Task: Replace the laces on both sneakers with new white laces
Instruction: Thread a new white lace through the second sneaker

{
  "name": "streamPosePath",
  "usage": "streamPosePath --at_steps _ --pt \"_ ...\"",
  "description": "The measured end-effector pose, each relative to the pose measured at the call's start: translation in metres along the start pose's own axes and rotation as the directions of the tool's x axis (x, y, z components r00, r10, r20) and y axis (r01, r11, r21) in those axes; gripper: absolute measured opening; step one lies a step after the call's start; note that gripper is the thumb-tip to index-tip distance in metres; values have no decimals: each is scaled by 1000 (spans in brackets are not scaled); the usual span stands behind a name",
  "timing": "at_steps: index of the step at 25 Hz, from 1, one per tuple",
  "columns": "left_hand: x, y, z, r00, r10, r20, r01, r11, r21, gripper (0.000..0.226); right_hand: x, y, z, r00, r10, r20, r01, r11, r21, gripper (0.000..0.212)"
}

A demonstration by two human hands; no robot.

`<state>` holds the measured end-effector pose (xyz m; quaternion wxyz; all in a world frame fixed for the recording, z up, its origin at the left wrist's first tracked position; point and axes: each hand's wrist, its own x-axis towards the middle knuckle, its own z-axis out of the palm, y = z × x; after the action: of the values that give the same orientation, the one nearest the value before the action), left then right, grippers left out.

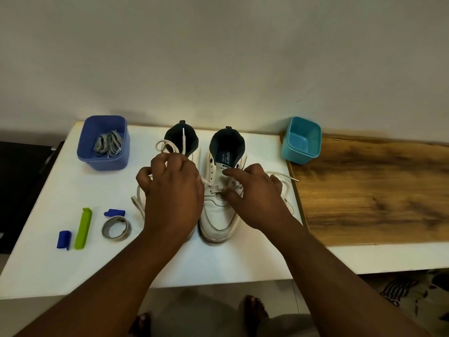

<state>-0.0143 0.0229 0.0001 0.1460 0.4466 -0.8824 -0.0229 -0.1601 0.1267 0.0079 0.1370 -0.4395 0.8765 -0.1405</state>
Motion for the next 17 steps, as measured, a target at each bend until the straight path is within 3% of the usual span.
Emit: streamPosePath --at_steps 4,7,10,17 --pt "4 3 -7 998 -38 55 41 998 -52 24 -1 -2 -2 999 33 -1 -33 999 11 29" --pt "-2 6 0 995 40 95 -32 996 -84 25 0 -4 -1 996 86 8 -86 988 125 16" --pt "-3 3 5 990 96 104 -91 995 -49 22 0 -5 0 994 106 22 -108 986 127 16" --pt "-2 1 7 992 83 91 -71 988 -134 15 -1 -8 4 995 93 19 -94 993 74 13"
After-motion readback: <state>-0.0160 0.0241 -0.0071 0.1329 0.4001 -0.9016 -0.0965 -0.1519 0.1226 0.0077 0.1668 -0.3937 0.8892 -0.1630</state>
